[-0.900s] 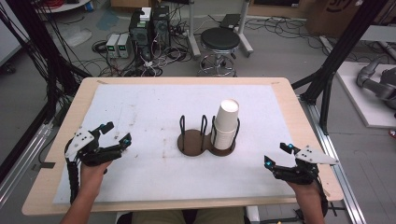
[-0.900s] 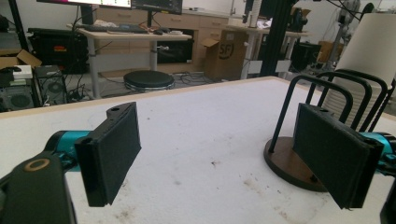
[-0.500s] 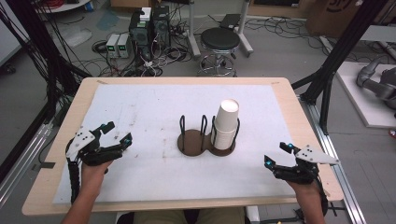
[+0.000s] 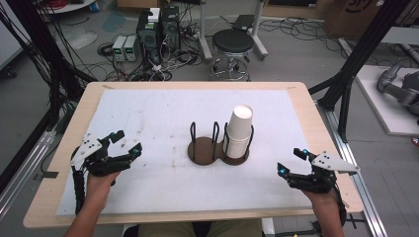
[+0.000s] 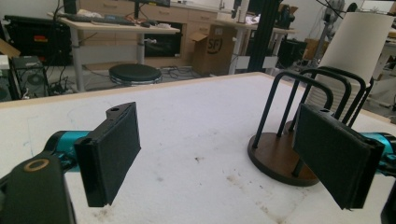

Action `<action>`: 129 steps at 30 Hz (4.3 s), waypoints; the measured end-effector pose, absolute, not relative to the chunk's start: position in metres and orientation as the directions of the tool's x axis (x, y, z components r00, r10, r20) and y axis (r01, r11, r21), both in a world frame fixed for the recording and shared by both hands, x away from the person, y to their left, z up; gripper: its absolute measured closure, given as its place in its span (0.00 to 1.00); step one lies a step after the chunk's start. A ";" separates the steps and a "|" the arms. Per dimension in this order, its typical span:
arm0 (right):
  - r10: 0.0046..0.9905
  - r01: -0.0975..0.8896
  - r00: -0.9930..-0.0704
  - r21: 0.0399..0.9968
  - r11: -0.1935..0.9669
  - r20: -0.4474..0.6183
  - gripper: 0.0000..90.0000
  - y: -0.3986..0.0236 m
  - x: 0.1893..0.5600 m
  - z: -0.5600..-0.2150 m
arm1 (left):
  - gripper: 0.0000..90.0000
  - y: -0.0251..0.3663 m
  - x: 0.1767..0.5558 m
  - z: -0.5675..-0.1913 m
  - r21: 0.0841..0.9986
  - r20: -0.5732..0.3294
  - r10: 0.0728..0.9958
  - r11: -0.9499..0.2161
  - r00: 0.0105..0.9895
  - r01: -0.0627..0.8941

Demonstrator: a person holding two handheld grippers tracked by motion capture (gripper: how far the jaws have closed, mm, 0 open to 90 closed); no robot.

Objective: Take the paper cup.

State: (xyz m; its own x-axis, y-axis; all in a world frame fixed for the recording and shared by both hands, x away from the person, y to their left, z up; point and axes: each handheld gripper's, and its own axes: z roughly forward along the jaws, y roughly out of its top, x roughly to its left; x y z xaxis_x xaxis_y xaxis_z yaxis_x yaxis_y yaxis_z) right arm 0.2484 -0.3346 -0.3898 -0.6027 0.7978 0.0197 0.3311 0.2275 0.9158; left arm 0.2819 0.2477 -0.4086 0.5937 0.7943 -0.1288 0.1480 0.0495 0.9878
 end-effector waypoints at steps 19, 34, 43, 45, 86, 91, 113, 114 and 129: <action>0.679 0.247 -0.734 0.928 0.278 -0.008 0.21 -0.298 0.279 -0.323 | 0.17 0.239 0.284 -0.410 0.987 -0.137 0.770 0.051 0.624 0.153; 0.606 0.243 -0.794 0.896 0.372 -0.036 0.21 -0.252 0.328 -0.291 | 0.17 0.236 0.284 -0.411 0.987 -0.131 0.754 0.040 0.643 0.154; 0.611 0.273 -0.791 0.878 0.393 -0.028 0.21 -0.239 0.348 -0.290 | 0.17 0.236 0.285 -0.412 0.986 -0.137 0.750 0.045 0.647 0.158; 0.611 0.276 -0.791 0.876 0.396 -0.027 0.21 -0.238 0.349 -0.290 | 0.17 0.236 0.285 -0.412 0.986 -0.140 0.751 0.047 0.645 0.160; 0.609 0.319 -0.793 0.861 0.396 0.013 0.37 -0.221 0.370 -0.271 | 0.17 0.232 0.287 -0.414 0.985 -0.143 0.737 0.043 0.661 0.165; 0.613 0.306 -0.790 0.878 0.369 0.018 0.37 -0.224 0.368 -0.261 | 0.17 0.231 0.288 -0.414 0.985 -0.144 0.733 0.042 0.665 0.167; 0.645 0.202 -0.763 0.928 0.313 -0.051 0.39 -0.267 0.318 -0.219 | 0.17 0.226 0.286 -0.411 0.988 -0.135 0.709 0.048 0.692 0.144; 0.644 0.206 -0.763 0.927 0.315 -0.049 0.39 -0.271 0.315 -0.220 | 0.17 0.226 0.286 -0.411 0.988 -0.137 0.707 0.051 0.694 0.142; 0.601 0.282 -0.799 0.889 0.361 0.009 0.40 -0.295 0.285 -0.280 | 0.17 0.217 0.285 -0.412 0.993 -0.103 0.656 0.028 0.748 0.112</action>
